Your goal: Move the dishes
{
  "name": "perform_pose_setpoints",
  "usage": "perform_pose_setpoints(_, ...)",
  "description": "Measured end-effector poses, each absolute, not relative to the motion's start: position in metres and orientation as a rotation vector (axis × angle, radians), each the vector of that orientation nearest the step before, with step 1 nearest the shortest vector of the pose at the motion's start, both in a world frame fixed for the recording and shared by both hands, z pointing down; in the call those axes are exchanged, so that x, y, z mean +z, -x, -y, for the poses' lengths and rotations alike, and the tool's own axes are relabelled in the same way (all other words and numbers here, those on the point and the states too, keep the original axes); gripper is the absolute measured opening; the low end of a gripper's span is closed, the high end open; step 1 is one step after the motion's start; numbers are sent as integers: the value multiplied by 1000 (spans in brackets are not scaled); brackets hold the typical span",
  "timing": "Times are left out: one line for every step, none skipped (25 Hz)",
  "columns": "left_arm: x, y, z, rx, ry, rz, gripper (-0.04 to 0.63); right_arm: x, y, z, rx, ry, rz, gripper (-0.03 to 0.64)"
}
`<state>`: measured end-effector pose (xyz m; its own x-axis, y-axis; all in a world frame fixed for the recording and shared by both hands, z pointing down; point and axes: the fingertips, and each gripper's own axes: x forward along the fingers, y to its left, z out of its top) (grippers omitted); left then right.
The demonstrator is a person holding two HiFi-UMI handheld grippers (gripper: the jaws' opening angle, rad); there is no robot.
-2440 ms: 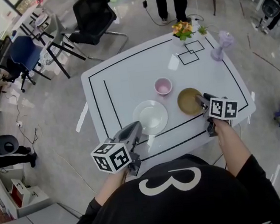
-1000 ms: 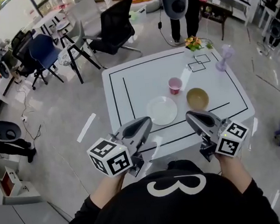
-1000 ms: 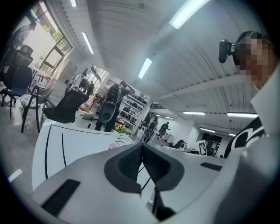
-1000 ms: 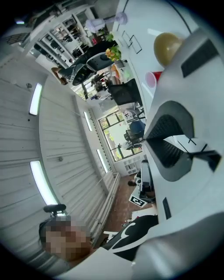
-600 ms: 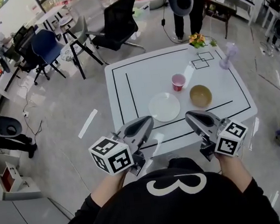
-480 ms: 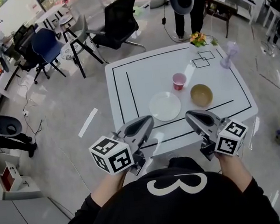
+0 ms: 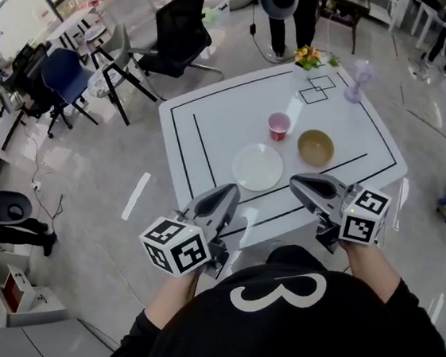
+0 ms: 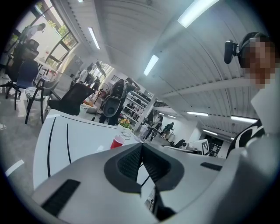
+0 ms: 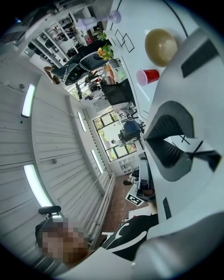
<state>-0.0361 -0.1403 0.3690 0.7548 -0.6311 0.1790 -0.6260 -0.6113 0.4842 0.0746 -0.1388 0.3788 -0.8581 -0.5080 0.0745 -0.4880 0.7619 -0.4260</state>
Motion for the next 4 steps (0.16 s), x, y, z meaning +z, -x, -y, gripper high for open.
perform_pose_setpoints(370,36,141,-9,-2420,944,3,379,-74,138,-682,823,-2908,9)
perform_pose_setpoints(370,36,141,-5,-2420,942,3,379,-74,138,-683,824,-2909,9)
perform_pose_setpoints(371,36,140,0,-2419,939,3,378,-74,137,-683,825,-2909,9)
perform_pose_setpoints(371,36,140,4,-2419,936,3,378,-74,137,-683,827,-2909,9)
